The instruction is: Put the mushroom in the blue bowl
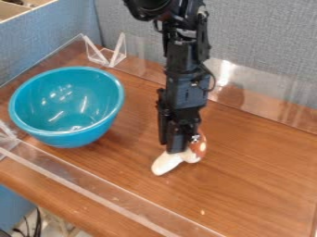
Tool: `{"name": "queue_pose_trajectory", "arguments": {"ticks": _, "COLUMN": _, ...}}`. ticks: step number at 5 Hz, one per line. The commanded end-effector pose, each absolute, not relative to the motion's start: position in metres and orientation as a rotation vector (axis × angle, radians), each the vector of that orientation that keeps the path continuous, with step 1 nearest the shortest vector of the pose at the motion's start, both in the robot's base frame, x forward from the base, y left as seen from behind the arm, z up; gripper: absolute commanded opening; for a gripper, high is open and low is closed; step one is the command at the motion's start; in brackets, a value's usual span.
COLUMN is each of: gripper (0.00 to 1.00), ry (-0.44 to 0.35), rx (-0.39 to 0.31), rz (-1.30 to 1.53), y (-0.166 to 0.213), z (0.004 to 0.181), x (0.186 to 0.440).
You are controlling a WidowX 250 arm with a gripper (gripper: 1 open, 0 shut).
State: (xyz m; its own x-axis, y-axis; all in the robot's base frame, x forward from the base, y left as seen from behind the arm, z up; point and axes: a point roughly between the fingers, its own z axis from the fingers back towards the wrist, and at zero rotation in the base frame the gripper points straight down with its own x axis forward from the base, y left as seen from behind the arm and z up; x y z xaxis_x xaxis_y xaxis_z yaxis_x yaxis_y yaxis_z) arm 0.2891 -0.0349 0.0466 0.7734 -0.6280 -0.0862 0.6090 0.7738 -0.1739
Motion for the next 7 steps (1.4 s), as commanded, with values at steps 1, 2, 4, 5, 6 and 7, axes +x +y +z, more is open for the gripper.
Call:
{"name": "queue_pose_trajectory", "arguments": {"ticks": 1, "gripper": 0.00, "ry": 0.097, "rx": -0.126, "rz": -0.674, "y": -0.031, "z": 0.059, "x": 0.292}}
{"name": "queue_pose_trajectory", "arguments": {"ticks": 2, "gripper": 0.00, "ry": 0.101, "rx": -0.127, "rz": -0.678, "y": -0.031, "z": 0.058, "x": 0.292}}
{"name": "queue_pose_trajectory", "arguments": {"ticks": 4, "gripper": 0.00, "ry": 0.103, "rx": -0.131, "rz": -0.685, "y": -0.028, "z": 0.059, "x": 0.290}}
{"name": "queue_pose_trajectory", "arguments": {"ticks": 5, "gripper": 0.00, "ry": 0.099, "rx": -0.135, "rz": -0.687, "y": -0.026, "z": 0.062, "x": 0.289}}
{"name": "queue_pose_trajectory", "arguments": {"ticks": 6, "gripper": 0.00, "ry": 0.096, "rx": -0.139, "rz": -0.690, "y": -0.023, "z": 0.065, "x": 0.289}}
{"name": "queue_pose_trajectory", "arguments": {"ticks": 7, "gripper": 0.00, "ry": 0.089, "rx": -0.144, "rz": -0.691, "y": -0.021, "z": 0.071, "x": 0.289}}
